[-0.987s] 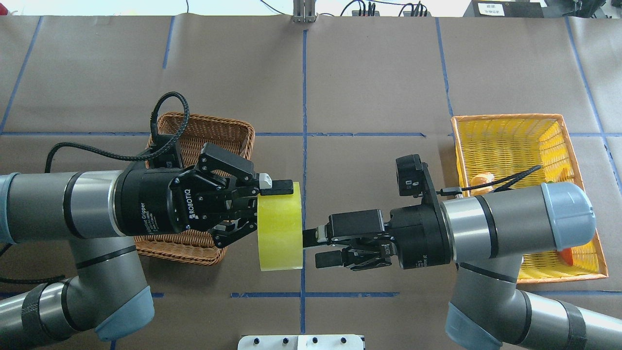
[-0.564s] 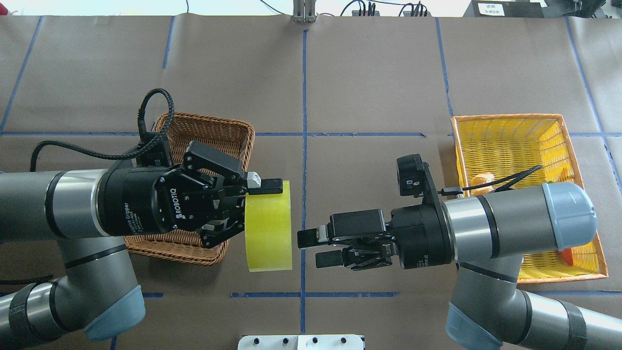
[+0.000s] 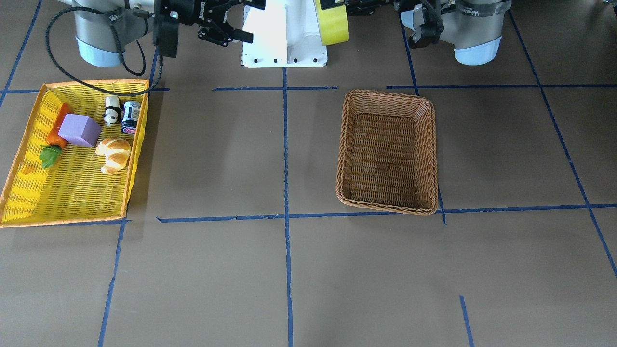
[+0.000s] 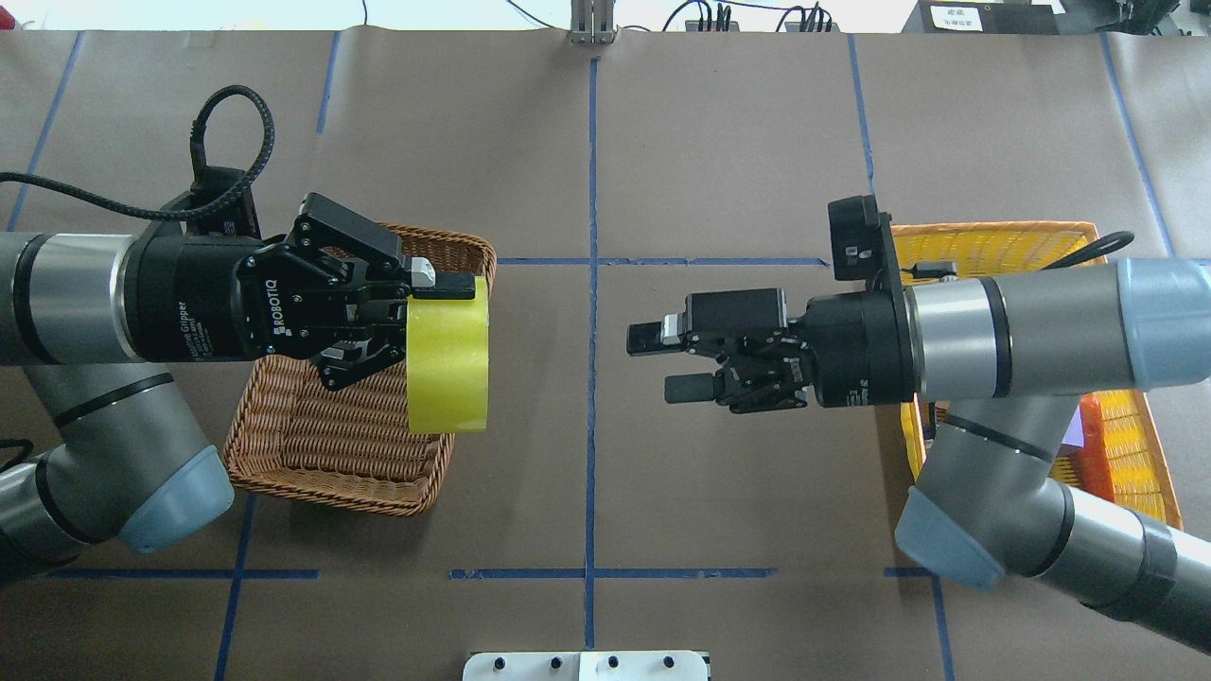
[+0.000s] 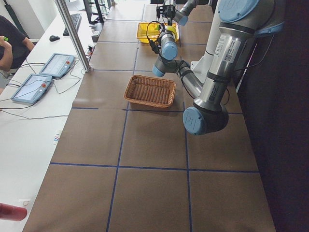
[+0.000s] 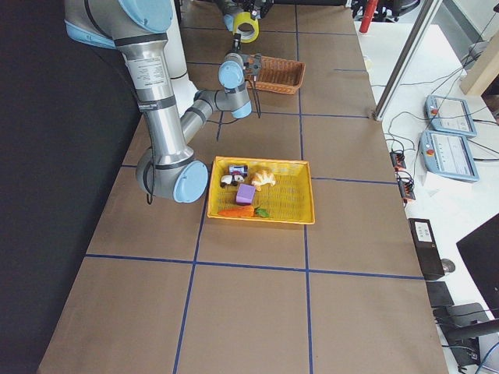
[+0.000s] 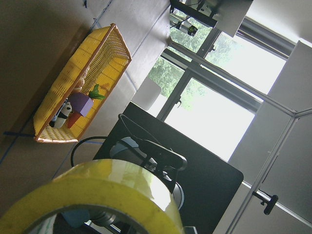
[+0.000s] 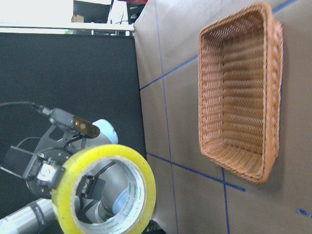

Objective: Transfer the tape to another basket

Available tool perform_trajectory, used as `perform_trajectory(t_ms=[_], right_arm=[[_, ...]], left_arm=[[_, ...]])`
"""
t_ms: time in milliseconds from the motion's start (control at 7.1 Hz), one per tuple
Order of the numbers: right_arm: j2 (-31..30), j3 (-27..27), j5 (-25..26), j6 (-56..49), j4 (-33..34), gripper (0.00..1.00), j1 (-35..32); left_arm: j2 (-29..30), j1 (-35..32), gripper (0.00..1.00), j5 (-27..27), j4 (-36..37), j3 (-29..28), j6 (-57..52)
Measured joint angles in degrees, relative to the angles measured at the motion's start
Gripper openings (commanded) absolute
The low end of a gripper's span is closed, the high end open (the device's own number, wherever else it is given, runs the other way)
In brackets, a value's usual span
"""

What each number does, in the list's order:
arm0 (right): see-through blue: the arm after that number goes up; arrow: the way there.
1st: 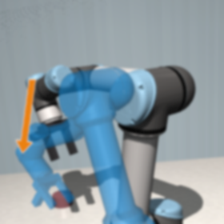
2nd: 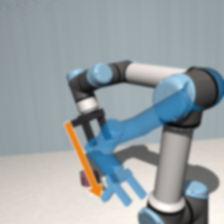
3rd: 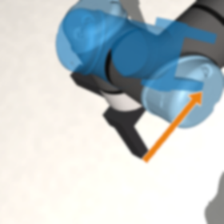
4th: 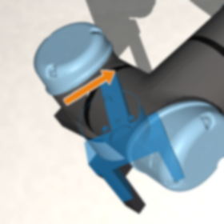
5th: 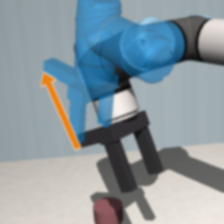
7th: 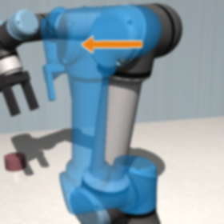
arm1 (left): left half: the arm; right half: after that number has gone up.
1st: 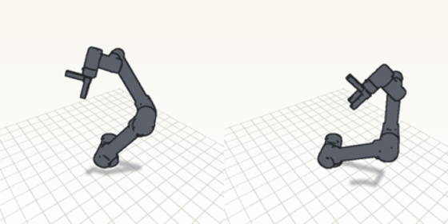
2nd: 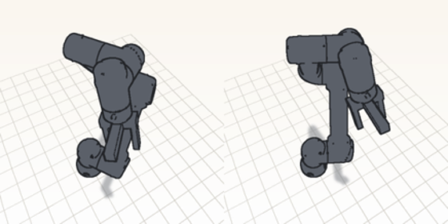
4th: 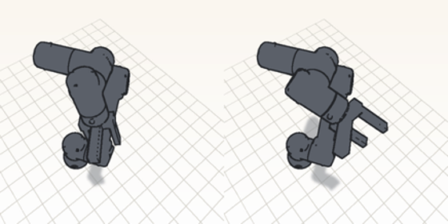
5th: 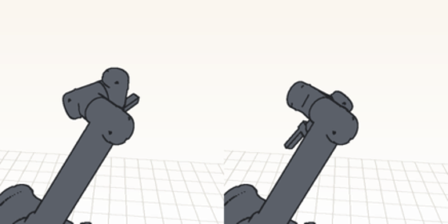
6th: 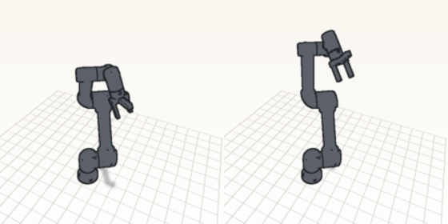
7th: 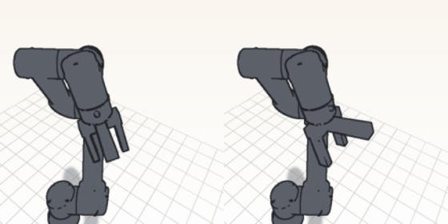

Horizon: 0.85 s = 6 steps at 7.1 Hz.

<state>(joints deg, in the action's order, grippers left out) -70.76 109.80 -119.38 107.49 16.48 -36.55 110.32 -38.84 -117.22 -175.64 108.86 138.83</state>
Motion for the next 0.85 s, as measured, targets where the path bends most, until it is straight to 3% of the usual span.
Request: perform_trajectory(t_ms=[423, 846], right_arm=[[-0.1, 0.5, -9.5, -20.7, 26.1, 1.00, -12.8], [-0.5, 0.6, -6.3, -40.6, 50.0, 1.00, -17.7]], left_arm=[[0.2, -1.0, 0.01, -5.3, 25.2, 1.7, -21.6], [-0.1, -0.2, 0.01, -5.1, 50.8, 3.5, -44.1]])
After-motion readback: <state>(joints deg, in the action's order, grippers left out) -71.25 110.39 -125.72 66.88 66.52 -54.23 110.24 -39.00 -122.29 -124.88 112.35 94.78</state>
